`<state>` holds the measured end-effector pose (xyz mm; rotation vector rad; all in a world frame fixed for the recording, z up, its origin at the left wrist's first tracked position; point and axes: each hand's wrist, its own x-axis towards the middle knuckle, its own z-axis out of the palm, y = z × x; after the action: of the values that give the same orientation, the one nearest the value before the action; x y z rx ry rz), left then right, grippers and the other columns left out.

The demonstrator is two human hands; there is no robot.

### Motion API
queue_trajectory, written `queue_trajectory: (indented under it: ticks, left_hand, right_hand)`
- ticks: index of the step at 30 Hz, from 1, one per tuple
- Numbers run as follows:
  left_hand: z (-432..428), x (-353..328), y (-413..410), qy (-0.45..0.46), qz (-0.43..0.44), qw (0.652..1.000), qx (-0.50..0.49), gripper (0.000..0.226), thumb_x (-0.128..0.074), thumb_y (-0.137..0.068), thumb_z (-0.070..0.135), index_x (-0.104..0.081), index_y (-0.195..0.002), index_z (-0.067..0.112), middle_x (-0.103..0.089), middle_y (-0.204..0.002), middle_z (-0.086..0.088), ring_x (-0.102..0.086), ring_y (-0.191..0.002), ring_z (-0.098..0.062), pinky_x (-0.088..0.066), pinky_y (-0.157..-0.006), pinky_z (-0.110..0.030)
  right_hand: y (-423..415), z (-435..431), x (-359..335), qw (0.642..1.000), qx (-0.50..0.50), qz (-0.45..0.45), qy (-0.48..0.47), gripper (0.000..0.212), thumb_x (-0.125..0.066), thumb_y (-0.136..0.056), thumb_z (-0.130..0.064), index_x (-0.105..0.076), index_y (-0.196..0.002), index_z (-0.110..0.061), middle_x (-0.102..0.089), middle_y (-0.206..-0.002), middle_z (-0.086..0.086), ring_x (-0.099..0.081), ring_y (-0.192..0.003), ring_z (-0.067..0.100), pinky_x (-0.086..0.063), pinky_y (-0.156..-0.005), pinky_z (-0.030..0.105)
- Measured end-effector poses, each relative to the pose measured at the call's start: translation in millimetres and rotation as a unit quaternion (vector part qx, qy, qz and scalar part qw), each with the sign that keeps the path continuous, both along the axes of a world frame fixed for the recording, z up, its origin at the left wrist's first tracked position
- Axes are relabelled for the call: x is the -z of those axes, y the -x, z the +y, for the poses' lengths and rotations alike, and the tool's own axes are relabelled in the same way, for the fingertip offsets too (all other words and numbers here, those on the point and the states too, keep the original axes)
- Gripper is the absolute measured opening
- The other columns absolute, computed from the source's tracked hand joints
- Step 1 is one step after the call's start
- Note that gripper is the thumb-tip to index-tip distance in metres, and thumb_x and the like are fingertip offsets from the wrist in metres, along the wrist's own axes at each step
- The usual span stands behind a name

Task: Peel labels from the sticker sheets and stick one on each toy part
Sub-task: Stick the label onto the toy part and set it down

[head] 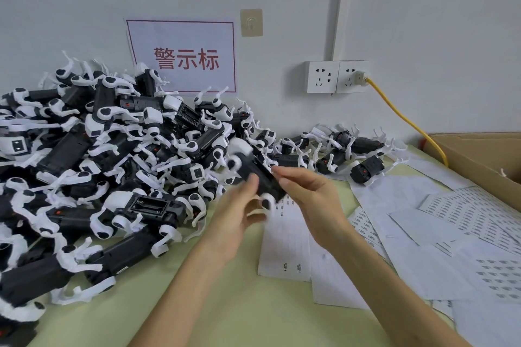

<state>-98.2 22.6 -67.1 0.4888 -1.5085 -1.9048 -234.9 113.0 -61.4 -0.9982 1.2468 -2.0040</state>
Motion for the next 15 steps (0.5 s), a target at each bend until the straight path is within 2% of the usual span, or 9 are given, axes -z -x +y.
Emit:
queue_trajectory:
  ticks: [2, 3, 5, 7, 9, 11, 13, 15]
  left_hand:
    - [-8, -4, -3, -0.050, 0.023, 0.998, -0.024, 0.051, -0.050, -0.094, 0.057, -0.076, -0.111, 0.017, -0.077, -0.107, -0.005, -0.069, -0.083, -0.012, -0.044, -0.072, -0.031]
    - [-12, -5, -6, -0.064, 0.033, 0.997, -0.030, 0.053, -0.045, -0.095, 0.058, -0.079, -0.102, 0.018, -0.078, -0.101, -0.003, -0.069, -0.078, -0.010, -0.043, -0.072, -0.030]
    - [-22, -4, -12, -0.073, 0.042, 0.996, -0.034, 0.056, -0.043, -0.096, 0.058, -0.080, -0.082, 0.017, -0.077, -0.098, -0.002, -0.068, -0.081, -0.010, -0.043, -0.072, -0.027]
    - [-26, -5, -16, -0.092, 0.051, 0.994, -0.025, 0.053, -0.050, -0.092, 0.057, -0.076, -0.075, 0.014, -0.075, -0.106, -0.008, -0.069, -0.099, -0.018, -0.047, -0.074, -0.025]
    - [-26, -7, -17, -0.131, 0.064, 0.989, -0.019, 0.048, -0.055, -0.089, 0.053, -0.077, -0.096, 0.010, -0.073, -0.115, -0.011, -0.068, -0.108, -0.024, -0.051, -0.083, -0.028]
    - [-24, -7, -15, -0.164, 0.081, 0.983, -0.009, 0.050, -0.057, -0.090, 0.048, -0.070, -0.116, 0.007, -0.074, -0.116, -0.012, -0.072, -0.102, -0.027, -0.059, -0.080, -0.030]
    - [-22, -7, -12, -0.190, 0.089, 0.978, 0.005, 0.049, -0.057, -0.089, 0.045, -0.067, -0.115, 0.005, -0.076, -0.106, -0.011, -0.077, -0.091, -0.029, -0.063, -0.069, -0.030]
    - [-20, -7, -8, -0.185, 0.075, 0.980, 0.001, 0.049, -0.056, -0.091, 0.043, -0.063, -0.118, 0.002, -0.077, -0.097, -0.009, -0.077, -0.087, -0.030, -0.064, -0.076, -0.036]
  right_hand:
    - [10, 1, 1, 0.991, 0.073, 0.105, -0.037, 0.024, -0.067, -0.092, 0.003, -0.078, -0.097, -0.017, -0.078, -0.101, 0.000, -0.072, -0.102, 0.017, -0.056, -0.095, 0.033]
    - [15, 0, 4, 0.970, 0.128, 0.186, -0.086, 0.024, -0.067, -0.092, -0.002, -0.078, -0.097, -0.022, -0.077, -0.099, -0.009, -0.071, -0.100, 0.012, -0.056, -0.095, 0.033]
    - [26, -2, 13, 0.895, 0.194, 0.338, -0.217, 0.023, -0.068, -0.095, -0.019, -0.072, -0.115, -0.028, -0.071, -0.116, -0.017, -0.064, -0.113, 0.009, -0.048, -0.103, 0.034]
    - [35, -4, 22, 0.809, 0.175, 0.421, -0.371, 0.050, -0.064, -0.096, -0.041, -0.052, -0.143, -0.028, -0.055, -0.145, -0.008, -0.048, -0.137, 0.018, -0.031, -0.114, 0.039]
    - [40, -6, 32, 0.749, 0.138, 0.456, -0.460, 0.071, -0.058, -0.096, -0.055, -0.033, -0.156, -0.026, -0.041, -0.159, -0.002, -0.033, -0.148, 0.021, -0.016, -0.121, 0.047]
    - [41, -8, 38, 0.743, 0.122, 0.459, -0.472, 0.074, -0.059, -0.094, -0.056, -0.030, -0.157, -0.027, -0.043, -0.157, -0.002, -0.033, -0.148, 0.022, -0.012, -0.123, 0.051]
    - [39, -7, 38, 0.773, 0.136, 0.438, -0.438, 0.067, -0.066, -0.092, -0.046, -0.039, -0.151, -0.029, -0.055, -0.146, -0.004, -0.046, -0.138, 0.022, -0.017, -0.121, 0.047]
    - [35, -7, 34, 0.821, 0.164, 0.396, -0.377, 0.061, -0.074, -0.086, -0.026, -0.050, -0.142, -0.029, -0.064, -0.131, -0.004, -0.058, -0.119, 0.019, -0.034, -0.108, 0.032]
